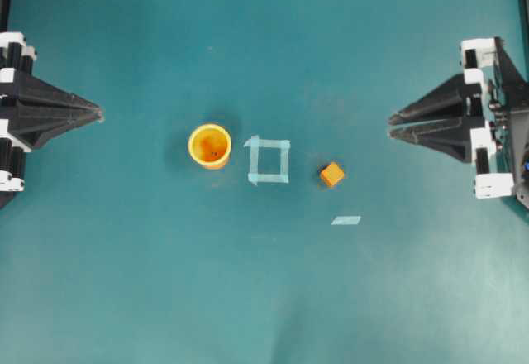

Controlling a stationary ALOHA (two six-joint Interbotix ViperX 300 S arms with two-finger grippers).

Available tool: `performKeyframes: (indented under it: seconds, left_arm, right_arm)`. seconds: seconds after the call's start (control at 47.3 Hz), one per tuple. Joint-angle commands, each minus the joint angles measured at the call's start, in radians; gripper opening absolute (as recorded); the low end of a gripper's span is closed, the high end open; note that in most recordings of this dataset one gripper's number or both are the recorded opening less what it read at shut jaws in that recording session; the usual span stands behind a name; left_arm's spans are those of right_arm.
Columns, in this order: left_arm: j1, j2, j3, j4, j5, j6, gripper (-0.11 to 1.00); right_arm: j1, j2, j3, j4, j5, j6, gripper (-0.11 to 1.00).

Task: Lift the orange block with right arm.
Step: 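Move the right gripper open toward the orange cube, then lower the right gripper around the orange cube and close it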

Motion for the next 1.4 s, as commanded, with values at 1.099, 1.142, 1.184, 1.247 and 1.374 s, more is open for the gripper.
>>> performKeyframes:
  seconds: [1.099, 1.142, 1.184, 1.247, 1.374]
  left_arm:
    - [0.002, 0.008, -0.037, 0.003, -0.020, 0.011, 0.00]
    - [0.002, 0.008, -0.038, 0.003, -0.023, 0.011, 0.00]
    - [0.002, 0.008, -0.038, 0.003, -0.026, 0.011, 0.00]
    - [0.002, 0.008, -0.037, 0.003, -0.029, 0.011, 0.00]
    - [0.002, 0.008, -0.038, 0.003, -0.037, 0.011, 0.00]
  right_arm:
    - [-0.008, 0.522, -0.399, -0.092, 0.557, 0.538, 0.63]
    - [-0.008, 0.545, -0.413, -0.103, 0.584, 0.546, 0.63]
    - [-0.008, 0.568, -0.423, -0.112, 0.609, 0.557, 0.63]
    - [-0.008, 0.597, -0.439, -0.120, 0.635, 0.577, 0.63]
    - [-0.008, 0.658, -0.459, -0.124, 0.649, 0.620, 0.63]
